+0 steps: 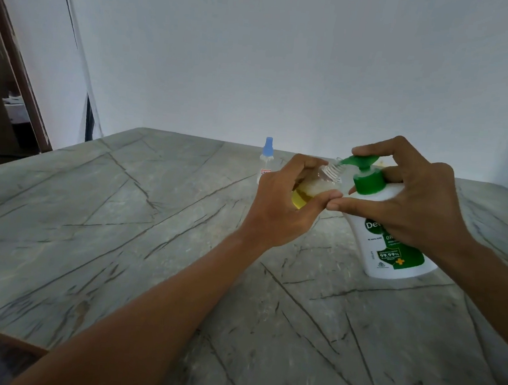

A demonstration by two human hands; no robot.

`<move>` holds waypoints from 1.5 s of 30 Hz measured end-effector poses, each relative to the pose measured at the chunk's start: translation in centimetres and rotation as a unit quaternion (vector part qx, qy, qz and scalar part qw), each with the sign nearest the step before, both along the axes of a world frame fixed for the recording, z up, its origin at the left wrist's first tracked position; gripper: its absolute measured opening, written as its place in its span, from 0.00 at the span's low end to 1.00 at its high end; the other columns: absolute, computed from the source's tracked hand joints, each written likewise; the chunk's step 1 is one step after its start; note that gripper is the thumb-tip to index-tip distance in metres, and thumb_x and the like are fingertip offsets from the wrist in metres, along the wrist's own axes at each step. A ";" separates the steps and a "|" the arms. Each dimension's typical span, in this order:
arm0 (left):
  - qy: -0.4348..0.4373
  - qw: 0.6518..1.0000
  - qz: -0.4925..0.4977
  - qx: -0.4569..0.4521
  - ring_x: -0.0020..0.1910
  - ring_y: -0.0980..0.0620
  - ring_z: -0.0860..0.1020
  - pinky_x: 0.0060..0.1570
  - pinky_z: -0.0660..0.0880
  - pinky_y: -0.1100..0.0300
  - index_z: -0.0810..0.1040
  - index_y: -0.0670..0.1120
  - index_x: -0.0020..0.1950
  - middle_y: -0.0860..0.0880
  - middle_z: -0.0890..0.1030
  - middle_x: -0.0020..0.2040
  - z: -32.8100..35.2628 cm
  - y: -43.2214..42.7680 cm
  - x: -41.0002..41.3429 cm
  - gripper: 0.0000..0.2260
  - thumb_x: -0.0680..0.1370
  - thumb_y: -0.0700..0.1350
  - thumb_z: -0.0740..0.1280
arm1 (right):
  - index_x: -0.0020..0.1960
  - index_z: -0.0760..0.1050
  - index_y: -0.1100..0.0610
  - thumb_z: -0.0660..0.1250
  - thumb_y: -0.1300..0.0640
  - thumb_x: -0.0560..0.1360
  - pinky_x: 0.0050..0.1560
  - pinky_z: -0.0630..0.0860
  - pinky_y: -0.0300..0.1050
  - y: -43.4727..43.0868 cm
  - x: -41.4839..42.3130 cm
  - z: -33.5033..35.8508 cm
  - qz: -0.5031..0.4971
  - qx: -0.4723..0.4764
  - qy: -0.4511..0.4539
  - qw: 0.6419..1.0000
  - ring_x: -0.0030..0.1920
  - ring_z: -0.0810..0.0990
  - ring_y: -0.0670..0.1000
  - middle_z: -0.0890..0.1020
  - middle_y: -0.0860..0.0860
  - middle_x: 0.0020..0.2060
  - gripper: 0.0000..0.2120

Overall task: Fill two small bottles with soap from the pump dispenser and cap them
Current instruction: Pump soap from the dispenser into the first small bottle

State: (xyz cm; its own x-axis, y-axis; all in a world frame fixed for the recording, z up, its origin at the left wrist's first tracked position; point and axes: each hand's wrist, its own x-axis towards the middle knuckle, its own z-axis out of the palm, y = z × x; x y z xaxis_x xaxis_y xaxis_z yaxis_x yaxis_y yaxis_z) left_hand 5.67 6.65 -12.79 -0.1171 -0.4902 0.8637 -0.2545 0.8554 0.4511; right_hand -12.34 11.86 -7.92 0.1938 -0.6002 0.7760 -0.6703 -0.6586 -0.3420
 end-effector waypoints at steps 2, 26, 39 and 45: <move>0.003 1.000 0.004 0.005 0.48 0.53 0.83 0.45 0.82 0.56 0.76 0.39 0.59 0.47 0.84 0.52 0.0 -0.1 0.0 0.20 0.72 0.46 0.76 | 0.57 0.69 0.39 0.75 0.34 0.55 0.46 0.73 0.27 0.0 0.0 0.4 0.003 0.019 0.020 1.000 0.40 0.79 0.29 0.76 0.29 0.41 0.34; 0.019 0.999 0.011 0.026 0.48 0.55 0.83 0.46 0.82 0.60 0.76 0.40 0.59 0.49 0.83 0.52 0.0 -0.1 0.0 0.18 0.74 0.45 0.75 | 0.63 0.64 0.33 0.71 0.31 0.54 0.47 0.72 0.36 -0.4 0.2 0.6 -0.014 0.042 0.071 0.997 0.36 0.77 0.33 0.72 0.27 0.39 0.39; 0.014 0.999 0.002 0.035 0.48 0.59 0.81 0.46 0.79 0.68 0.76 0.40 0.59 0.54 0.81 0.51 -0.1 0.0 -0.2 0.18 0.73 0.45 0.75 | 0.60 0.67 0.36 0.73 0.32 0.52 0.44 0.73 0.30 -0.6 0.0 0.7 -0.011 0.052 0.048 0.997 0.38 0.79 0.34 0.79 0.36 0.40 0.37; 0.030 0.999 -0.003 0.038 0.49 0.57 0.82 0.46 0.80 0.66 0.76 0.40 0.59 0.52 0.82 0.52 0.1 0.0 0.0 0.18 0.73 0.44 0.75 | 0.59 0.66 0.36 0.73 0.33 0.52 0.40 0.71 0.23 -0.5 0.1 0.7 -0.008 0.036 0.043 0.998 0.35 0.78 0.30 0.74 0.29 0.39 0.37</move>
State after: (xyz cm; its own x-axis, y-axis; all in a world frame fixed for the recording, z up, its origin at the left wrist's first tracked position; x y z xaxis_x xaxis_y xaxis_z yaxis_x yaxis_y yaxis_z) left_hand 5.63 6.66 -12.72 -0.0693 -0.5534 0.8300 -0.2207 0.8199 0.5282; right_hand -12.27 11.39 -7.25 0.2472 -0.6579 0.7114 -0.7092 -0.6231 -0.3298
